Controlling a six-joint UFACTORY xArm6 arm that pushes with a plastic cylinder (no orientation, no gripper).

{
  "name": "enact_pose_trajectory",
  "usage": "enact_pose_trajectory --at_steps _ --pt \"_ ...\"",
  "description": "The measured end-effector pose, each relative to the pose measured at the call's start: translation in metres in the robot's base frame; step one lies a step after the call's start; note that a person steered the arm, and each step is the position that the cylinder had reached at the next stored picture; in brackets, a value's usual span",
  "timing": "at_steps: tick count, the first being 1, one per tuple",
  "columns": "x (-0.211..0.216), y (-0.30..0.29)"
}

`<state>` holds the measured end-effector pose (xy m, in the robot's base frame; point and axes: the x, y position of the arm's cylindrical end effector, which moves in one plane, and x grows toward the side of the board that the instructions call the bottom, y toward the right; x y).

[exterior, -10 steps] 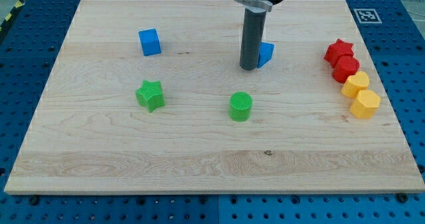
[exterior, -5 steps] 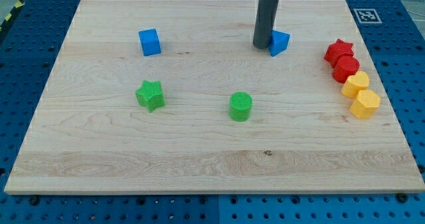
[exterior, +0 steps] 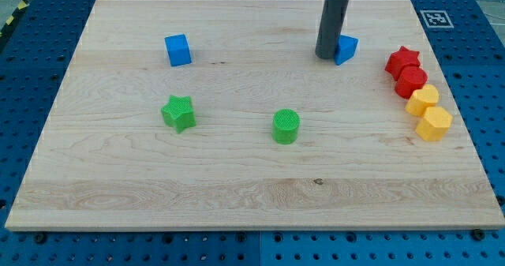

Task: Place the blue triangle above the red star

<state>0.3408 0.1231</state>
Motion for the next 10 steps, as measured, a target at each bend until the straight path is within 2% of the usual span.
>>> enact_pose_trajectory --at_steps 10 --pt "-0.014 0.067"
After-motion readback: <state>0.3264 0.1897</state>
